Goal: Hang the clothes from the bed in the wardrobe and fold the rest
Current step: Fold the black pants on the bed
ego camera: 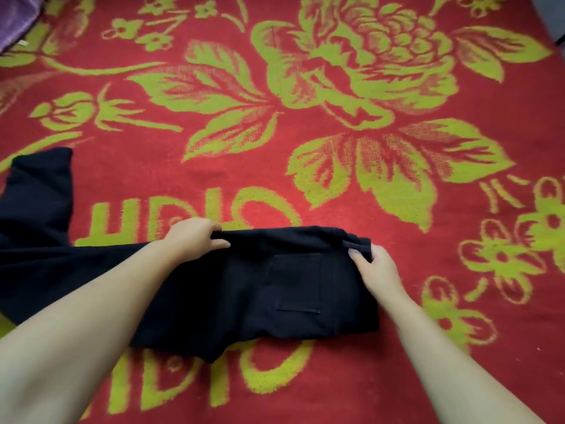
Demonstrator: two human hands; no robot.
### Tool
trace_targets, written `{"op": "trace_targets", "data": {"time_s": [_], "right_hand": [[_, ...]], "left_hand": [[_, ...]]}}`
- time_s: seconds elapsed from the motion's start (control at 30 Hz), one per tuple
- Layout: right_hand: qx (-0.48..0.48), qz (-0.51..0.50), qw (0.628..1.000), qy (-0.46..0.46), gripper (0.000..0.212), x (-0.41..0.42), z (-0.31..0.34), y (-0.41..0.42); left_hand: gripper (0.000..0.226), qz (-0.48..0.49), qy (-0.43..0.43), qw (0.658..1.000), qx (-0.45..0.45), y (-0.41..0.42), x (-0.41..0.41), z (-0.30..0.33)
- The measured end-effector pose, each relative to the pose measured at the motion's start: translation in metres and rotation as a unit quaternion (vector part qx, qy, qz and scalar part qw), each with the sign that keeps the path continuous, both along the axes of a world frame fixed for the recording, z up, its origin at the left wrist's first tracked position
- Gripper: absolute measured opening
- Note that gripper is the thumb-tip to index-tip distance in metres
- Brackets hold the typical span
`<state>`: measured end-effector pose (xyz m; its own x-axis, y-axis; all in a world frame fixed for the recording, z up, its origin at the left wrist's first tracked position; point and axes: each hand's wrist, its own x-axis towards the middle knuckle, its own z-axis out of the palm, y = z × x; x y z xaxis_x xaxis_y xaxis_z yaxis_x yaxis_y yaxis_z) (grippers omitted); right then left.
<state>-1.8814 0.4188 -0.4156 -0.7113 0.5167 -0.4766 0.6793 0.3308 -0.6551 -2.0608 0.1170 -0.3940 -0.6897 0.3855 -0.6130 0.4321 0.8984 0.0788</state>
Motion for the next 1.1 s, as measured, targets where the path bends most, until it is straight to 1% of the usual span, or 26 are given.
{"op": "trace_targets", "data": {"time_s": [0.03, 0.1, 0.17, 0.23, 0.3, 0.4, 0.47, 0.53, 0.6, 0.67, 0.7, 0.77, 0.8, 0.87, 0.97, 1.07, 1.1], "right_hand": [[0.051, -0.017, 0.999, -0.002, 0.022, -0.003, -0.007, -0.003], [0.085, -0.048, 0.995, -0.014, 0.030, -0.006, -0.012, -0.013], [0.071, -0.048, 0.995, -0.045, 0.046, -0.003, -0.015, -0.022], [0.046, -0.036, 0.994, -0.088, 0.057, 0.002, -0.015, -0.025], [0.048, -0.021, 0.994, -0.093, 0.051, 0.006, -0.010, -0.018], [0.099, -0.008, 0.993, -0.060, 0.035, 0.011, 0.008, 0.017], [0.144, -0.009, 0.987, -0.074, 0.033, 0.019, 0.021, 0.053], [0.213, -0.017, 0.971, -0.106, 0.034, 0.029, 0.029, 0.093], [0.273, -0.020, 0.950, -0.151, 0.035, 0.038, 0.030, 0.123], [0.299, 0.000, 0.935, -0.188, 0.041, 0.041, 0.024, 0.136], [0.303, 0.015, 0.932, -0.198, 0.048, 0.040, 0.020, 0.133], [0.312, 0.038, 0.929, -0.198, 0.063, 0.035, 0.011, 0.108], [0.317, 0.052, 0.930, -0.181, 0.067, 0.030, 0.009, 0.087], [0.323, 0.111, 0.931, -0.126, 0.071, 0.016, 0.010, 0.037], [0.304, 0.227, 0.923, -0.058, 0.071, -0.005, 0.022, -0.040], [0.277, 0.309, 0.910, -0.019, 0.065, -0.024, 0.031, -0.104], [0.272, 0.334, 0.902, -0.018, 0.063, -0.030, 0.033, -0.123]], "left_hand": [[0.047, -0.002, 0.022, 1.000, -0.017, 0.005, 0.001, -0.010], [0.052, 0.030, 0.035, 0.999, -0.022, 0.010, 0.011, -0.027], [0.051, 0.054, 0.046, 0.997, -0.029, 0.008, 0.020, -0.037], [0.042, 0.048, 0.049, 0.997, -0.041, 0.005, 0.025, -0.037], [0.038, 0.032, 0.024, 0.999, -0.025, 0.006, 0.029, -0.030], [0.037, 0.016, -0.019, 0.999, 0.036, 0.021, 0.035, -0.010], [0.040, 0.018, -0.017, 0.995, 0.099, 0.044, 0.042, -0.002], [0.041, 0.016, 0.016, 0.988, 0.153, 0.072, 0.050, -0.006], [0.042, 0.016, 0.053, 0.985, 0.161, 0.095, 0.056, -0.018], [0.057, 0.015, 0.074, 0.989, 0.130, 0.103, 0.063, -0.033], [0.064, 0.011, 0.081, 0.990, 0.113, 0.100, 0.066, -0.037], [0.071, 0.004, 0.097, 0.990, 0.100, 0.084, 0.077, -0.041], [0.071, 0.002, 0.105, 0.989, 0.101, 0.071, 0.082, -0.039], [0.069, 0.012, 0.128, 0.985, 0.115, 0.033, 0.090, -0.033], [0.064, 0.067, 0.157, 0.978, 0.118, -0.036, 0.090, -0.018], [0.062, 0.127, 0.173, 0.971, 0.102, -0.093, 0.079, -0.006], [0.062, 0.141, 0.171, 0.970, 0.096, -0.109, 0.075, -0.003]]}}
